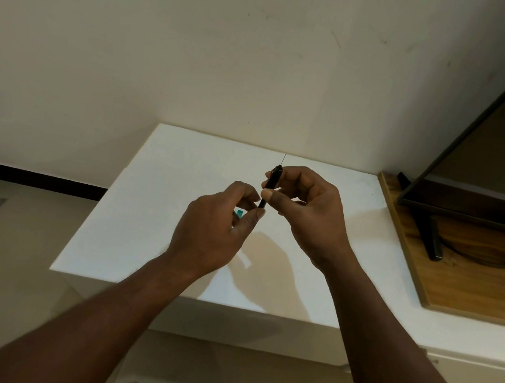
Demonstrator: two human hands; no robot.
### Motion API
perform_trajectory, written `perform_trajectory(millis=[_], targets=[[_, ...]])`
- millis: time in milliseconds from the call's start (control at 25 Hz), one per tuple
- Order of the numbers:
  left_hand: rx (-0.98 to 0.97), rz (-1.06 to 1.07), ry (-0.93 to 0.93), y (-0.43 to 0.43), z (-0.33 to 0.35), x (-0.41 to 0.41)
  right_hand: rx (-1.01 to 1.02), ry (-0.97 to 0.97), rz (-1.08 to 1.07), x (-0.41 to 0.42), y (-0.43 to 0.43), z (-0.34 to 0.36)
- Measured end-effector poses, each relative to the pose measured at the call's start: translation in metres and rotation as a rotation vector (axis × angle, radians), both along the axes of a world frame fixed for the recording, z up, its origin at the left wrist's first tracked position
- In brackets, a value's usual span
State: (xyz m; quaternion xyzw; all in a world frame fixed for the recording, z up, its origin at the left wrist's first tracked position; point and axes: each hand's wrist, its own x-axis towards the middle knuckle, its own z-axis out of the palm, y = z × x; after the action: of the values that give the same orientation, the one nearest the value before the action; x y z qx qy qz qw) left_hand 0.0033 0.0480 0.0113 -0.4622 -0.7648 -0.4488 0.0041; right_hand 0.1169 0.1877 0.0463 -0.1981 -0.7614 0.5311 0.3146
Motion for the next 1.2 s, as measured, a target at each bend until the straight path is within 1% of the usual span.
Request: perform_trajectory(millis=[120, 320, 600, 920, 1200], targets=[[-0.019, 0.018, -0.036, 0.000, 0.001, 0.000, 0.046, 0.003, -0.059, 0.000, 0.001, -0.001], [-0.043, 0.026, -0.040, 0.000, 0.001, -0.001, 0.050, -0.013, -0.091, -0.001, 0.002, -0.004], [-0.054, 0.020, -0.041, 0.001, 0.002, 0.000, 0.070, -0.049, -0.091, -0.002, 0.004, -0.008], [-0.074, 0.035, -0.020, 0.002, -0.005, -0.004, 0.020, -0.054, -0.114, -0.003, 0.005, -0.009], [-0.091, 0.046, -0.011, 0.004, -0.012, -0.008, 0.037, -0.077, -0.115, -0.005, 0.005, -0.011]])
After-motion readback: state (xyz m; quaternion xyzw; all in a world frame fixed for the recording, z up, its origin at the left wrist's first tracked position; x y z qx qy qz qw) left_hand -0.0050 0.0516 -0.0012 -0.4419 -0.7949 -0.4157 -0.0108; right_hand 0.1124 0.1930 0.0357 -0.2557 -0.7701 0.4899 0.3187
